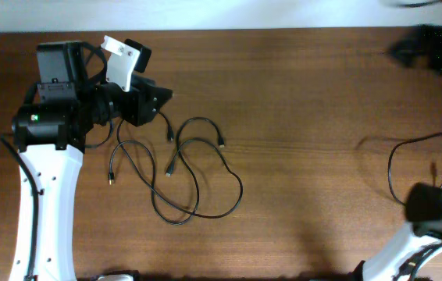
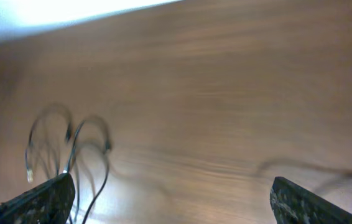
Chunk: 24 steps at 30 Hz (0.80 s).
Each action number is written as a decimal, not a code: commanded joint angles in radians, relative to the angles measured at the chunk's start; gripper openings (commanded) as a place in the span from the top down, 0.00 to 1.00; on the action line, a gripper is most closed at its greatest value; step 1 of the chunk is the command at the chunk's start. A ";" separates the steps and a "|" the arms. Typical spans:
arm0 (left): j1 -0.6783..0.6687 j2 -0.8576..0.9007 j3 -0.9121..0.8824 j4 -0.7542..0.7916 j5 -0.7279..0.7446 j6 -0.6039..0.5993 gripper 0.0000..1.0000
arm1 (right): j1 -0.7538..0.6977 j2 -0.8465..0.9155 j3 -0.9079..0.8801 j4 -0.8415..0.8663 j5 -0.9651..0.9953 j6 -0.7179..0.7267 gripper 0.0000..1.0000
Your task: Untangle cables
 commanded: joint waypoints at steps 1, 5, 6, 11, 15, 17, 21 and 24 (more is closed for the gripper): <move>0.033 -0.019 0.004 0.072 -0.191 0.009 0.27 | 0.309 -0.088 -0.088 -0.006 0.343 0.008 0.00; 0.110 -0.019 0.003 0.158 -0.743 0.054 0.06 | 0.499 -0.130 -0.487 -0.006 0.547 0.141 0.00; 0.109 -0.017 0.003 0.174 -0.872 0.054 0.05 | 0.504 -0.130 -0.557 0.000 0.546 0.141 0.00; 0.140 -0.016 0.003 0.260 -1.141 0.054 0.02 | 0.629 -0.130 -0.760 0.061 0.479 0.115 0.00; 0.145 -0.016 0.003 0.251 -1.118 0.053 0.02 | 0.840 -0.126 -0.797 0.091 0.468 0.148 0.00; 0.145 -0.016 0.003 0.249 -1.102 0.053 0.02 | 0.922 -0.126 -0.854 0.147 0.464 0.174 0.00; 0.145 -0.016 0.003 0.250 -1.081 0.053 0.02 | 1.032 -0.126 -1.024 0.302 0.378 0.174 0.00; 0.145 -0.016 0.003 0.248 -1.012 0.053 0.02 | 1.074 -0.126 -1.055 0.324 0.331 0.178 0.00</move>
